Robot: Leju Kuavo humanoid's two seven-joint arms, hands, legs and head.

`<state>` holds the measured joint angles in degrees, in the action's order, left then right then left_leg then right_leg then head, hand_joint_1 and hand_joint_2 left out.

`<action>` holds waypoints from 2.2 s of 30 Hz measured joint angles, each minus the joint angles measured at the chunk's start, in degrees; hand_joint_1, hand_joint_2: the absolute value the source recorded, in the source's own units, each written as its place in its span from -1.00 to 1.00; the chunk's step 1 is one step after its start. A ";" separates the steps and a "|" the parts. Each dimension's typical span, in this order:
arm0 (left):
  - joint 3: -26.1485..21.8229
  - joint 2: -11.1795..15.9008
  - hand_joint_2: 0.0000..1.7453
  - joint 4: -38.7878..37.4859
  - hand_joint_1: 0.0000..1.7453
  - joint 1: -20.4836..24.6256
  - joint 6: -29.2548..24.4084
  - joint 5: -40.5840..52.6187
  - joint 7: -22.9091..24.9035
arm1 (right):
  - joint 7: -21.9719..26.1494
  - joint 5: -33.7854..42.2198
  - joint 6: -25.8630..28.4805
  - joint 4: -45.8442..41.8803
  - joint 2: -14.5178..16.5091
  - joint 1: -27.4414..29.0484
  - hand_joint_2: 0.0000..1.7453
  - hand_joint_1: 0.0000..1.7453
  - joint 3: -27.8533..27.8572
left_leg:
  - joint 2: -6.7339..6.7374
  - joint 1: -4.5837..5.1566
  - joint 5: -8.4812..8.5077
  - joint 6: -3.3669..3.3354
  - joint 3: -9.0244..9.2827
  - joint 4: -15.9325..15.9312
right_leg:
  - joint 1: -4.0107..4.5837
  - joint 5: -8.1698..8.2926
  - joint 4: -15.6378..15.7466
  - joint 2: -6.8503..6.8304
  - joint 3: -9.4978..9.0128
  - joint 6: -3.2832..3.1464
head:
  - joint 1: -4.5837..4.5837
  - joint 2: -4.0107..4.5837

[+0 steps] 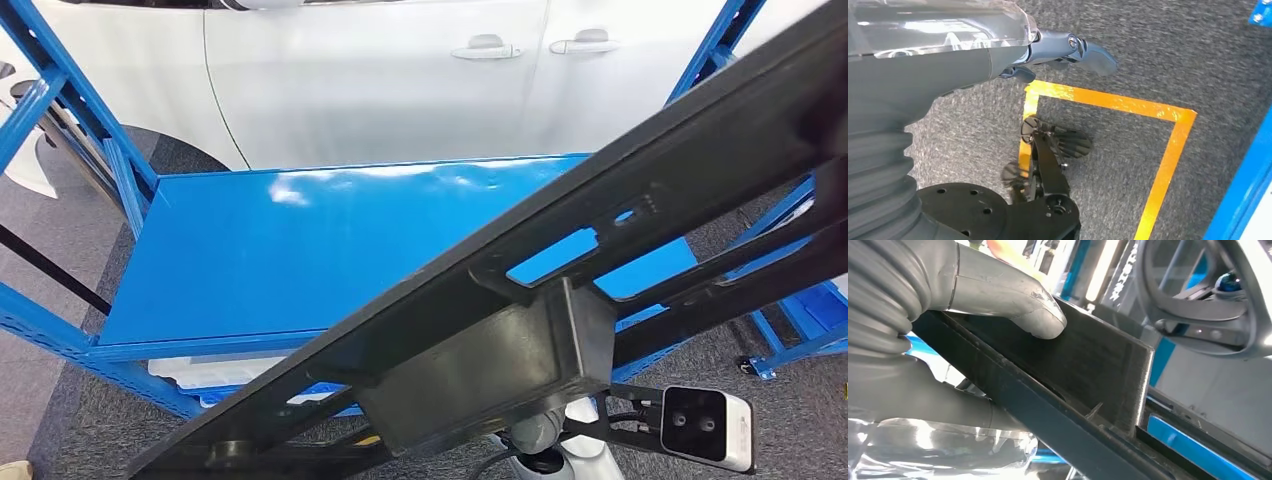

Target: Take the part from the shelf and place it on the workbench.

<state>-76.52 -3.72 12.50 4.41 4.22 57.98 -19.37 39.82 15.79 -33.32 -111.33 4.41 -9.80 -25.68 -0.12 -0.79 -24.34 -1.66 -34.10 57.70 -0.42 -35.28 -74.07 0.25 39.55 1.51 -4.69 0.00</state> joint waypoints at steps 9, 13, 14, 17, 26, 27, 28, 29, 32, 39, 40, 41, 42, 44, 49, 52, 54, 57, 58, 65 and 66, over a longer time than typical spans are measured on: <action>-0.48 -0.27 1.00 0.00 -1.00 -0.10 0.00 0.51 1.21 | 0.09 -5.97 1.19 -1.03 0.12 0.96 1.00 1.00 3.39 | -0.14 0.08 1.76 2.32 -1.75 0.82 | 0.04 6.57 15.92 -0.03 -9.60 -1.62 | -0.01 0.00; -0.48 0.09 1.00 0.00 -1.00 -0.09 0.49 1.41 2.13 | 0.09 -4.56 4.86 -0.61 -0.25 -1.46 1.00 1.00 3.38 | -0.16 -0.16 -5.11 3.37 -4.93 8.58 | -0.20 8.58 16.40 -0.33 -7.71 -3.12 | -0.01 0.00; -0.46 0.27 1.00 0.00 -1.00 -0.04 0.69 1.59 2.35 | 0.09 -3.99 5.55 -0.50 -0.47 -1.99 1.00 1.00 3.22 | -0.16 -0.21 -7.45 3.57 -6.02 12.40 | -0.10 9.02 16.35 -0.38 -7.11 -3.22 | -0.01 0.00; -0.44 0.97 1.00 0.00 -1.00 0.02 1.00 1.92 2.68 | 0.09 -3.22 6.56 -0.51 -1.14 -2.96 1.00 1.00 2.67 | -0.16 -0.23 -8.09 3.71 -4.73 15.40 | 0.16 10.20 16.05 -0.47 -5.37 -3.17 | -0.01 0.00; 0.61 2.31 1.00 0.04 -1.00 0.41 1.86 3.79 2.09 | 0.11 -4.35 5.74 -2.01 -2.68 -5.30 1.00 1.00 2.56 | 0.07 0.16 -3.02 0.78 4.81 -1.01 | 0.19 10.68 14.29 -0.41 -3.14 -0.67 | -0.01 0.00; 0.86 2.39 1.00 0.04 -1.00 0.49 2.03 4.10 2.06 | 0.10 -4.89 5.83 -2.03 -2.94 -5.44 1.00 1.00 2.56 | 0.19 -0.01 -2.41 0.45 4.34 -1.19 | 0.12 8.64 12.06 -0.35 -2.23 -0.40 | 0.00 0.00; 1.09 2.46 1.00 0.04 -1.00 0.58 2.15 4.30 2.02 | 0.10 -5.36 5.93 -2.03 -3.17 -5.53 1.00 1.00 2.57 | 0.29 0.03 -1.91 0.24 3.70 -1.17 | -0.02 6.04 8.75 -0.29 -1.02 -0.17 | 0.00 0.00; 1.28 2.54 1.00 0.04 -1.00 0.61 2.21 4.45 1.99 | 0.09 -5.68 6.06 -2.02 -3.39 -5.59 1.00 1.00 2.57 | 0.31 0.04 -1.42 0.15 2.97 -1.12 | -0.12 3.57 4.86 -0.29 0.29 0.04 | 0.00 0.00; 1.75 2.78 1.00 0.04 -1.00 0.59 2.38 4.66 1.97 | 0.09 -6.01 6.55 -1.91 -3.96 -5.63 1.00 1.00 2.56 | 0.33 0.07 -0.07 0.36 0.92 -0.84 | -0.39 2.13 -0.11 -0.30 0.39 0.47 | -0.01 0.00; 2.01 3.24 1.00 0.04 -1.00 0.51 2.37 5.56 1.28 | 0.10 -7.49 5.81 -1.59 -4.03 -5.73 1.00 1.00 2.58 | 0.25 0.24 1.93 2.34 -1.27 0.21 | 0.10 6.55 16.02 -0.23 -10.01 -1.49 | 0.01 0.00; 2.04 3.34 1.00 0.04 -1.00 0.45 2.23 5.65 1.24 | 0.10 -7.54 5.62 -1.64 -3.85 -5.66 1.00 1.00 2.59 | 0.21 0.16 1.88 2.68 -1.52 0.40 | 0.02 6.87 16.22 -0.32 -9.75 -1.92 | 0.00 0.00; 2.09 3.42 1.00 0.04 -1.00 0.37 2.09 5.79 1.23 | 0.10 -7.52 5.48 -1.72 -3.63 -5.56 1.00 1.00 2.62 | 0.19 0.10 0.98 2.97 -2.01 1.22 | -0.06 7.38 16.32 -0.39 -9.33 -2.42 | 0.00 0.00; 2.12 3.50 1.00 0.04 -1.00 0.27 1.93 5.92 1.23 | 0.10 -7.47 5.39 -1.82 -3.39 -5.47 1.00 1.00 2.66 | 0.16 0.03 -0.82 3.23 -2.83 3.13 | -0.18 7.94 16.47 -0.48 -8.81 -2.85 | 0.00 0.00; 2.18 3.64 1.00 0.04 -1.00 0.17 1.74 6.09 1.23 | 0.12 -7.38 5.27 -1.96 -2.98 -5.18 1.00 1.00 2.82 | 0.17 -0.06 -6.15 3.63 -5.21 10.14 | -0.10 8.98 16.48 -0.57 -7.52 -3.38 | -0.01 0.00; 2.19 3.77 1.00 0.04 -1.00 0.15 1.42 6.18 1.26 | 0.10 -7.41 4.60 -1.98 -2.69 -4.50 1.00 1.00 3.33 | 0.17 0.01 -6.04 3.30 -1.06 11.35 | 0.34 11.31 16.11 -0.55 -4.31 -3.26 | -0.01 0.00; 2.23 3.97 1.00 0.06 -1.00 0.34 1.20 6.26 1.27 | 0.09 -7.57 4.69 -1.97 -2.41 -4.48 1.00 1.00 3.66 | 0.14 0.50 -4.92 2.31 6.20 0.33 | 0.51 12.35 15.83 -0.60 -3.47 -2.55 | -0.01 0.00; 2.25 4.02 1.00 0.07 -1.00 0.34 1.03 6.28 1.29 | 0.10 -7.62 4.82 -1.96 -2.30 -4.45 1.00 1.00 3.81 | 0.13 0.74 -4.76 1.82 6.50 -1.01 | 0.46 13.10 15.96 -0.71 -3.38 -1.83 | -0.01 0.00; 2.25 3.97 1.00 0.07 -1.00 0.35 0.90 6.24 1.38 | 0.10 -7.71 4.86 -1.92 -2.27 -4.27 1.00 1.00 3.95 | 0.44 0.34 -3.16 0.68 5.47 -1.63 | 0.30 10.90 13.96 -0.50 -2.29 -0.88 | 0.00 0.00; 2.25 3.95 1.00 0.07 -1.00 0.40 0.89 6.21 1.41 | 0.10 -7.77 4.87 -1.88 -2.27 -4.18 1.00 1.00 3.97 | 0.55 0.23 -2.53 0.40 4.92 -1.70 | 0.19 8.40 11.39 -0.42 -1.32 -0.64 | 0.00 0.00; 2.25 3.77 1.00 0.05 -1.00 0.28 0.73 5.99 1.44 | 0.09 -8.40 5.06 -1.26 -2.09 -3.50 1.00 1.00 3.95 | 0.58 0.24 0.35 0.76 0.07 -0.46 | -0.41 5.65 7.68 -0.39 -5.36 0.04 | -0.01 0.00; 2.25 3.73 1.00 0.06 -1.00 0.30 0.72 5.94 1.44 | 0.09 -8.48 5.13 -1.25 -1.93 -3.49 1.00 1.00 3.95 | 0.56 0.28 0.56 1.00 -0.37 -0.14 | -0.31 6.20 11.54 -0.37 -7.93 -0.20 | -0.01 0.00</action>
<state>-74.27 0.01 12.56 4.71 4.95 63.93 -17.93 39.91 7.31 -28.19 -112.58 2.48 -13.29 -21.73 0.44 -0.51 -23.78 -0.66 -34.46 57.57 -0.73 -29.08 -62.52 -0.12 31.61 1.31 -4.70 0.00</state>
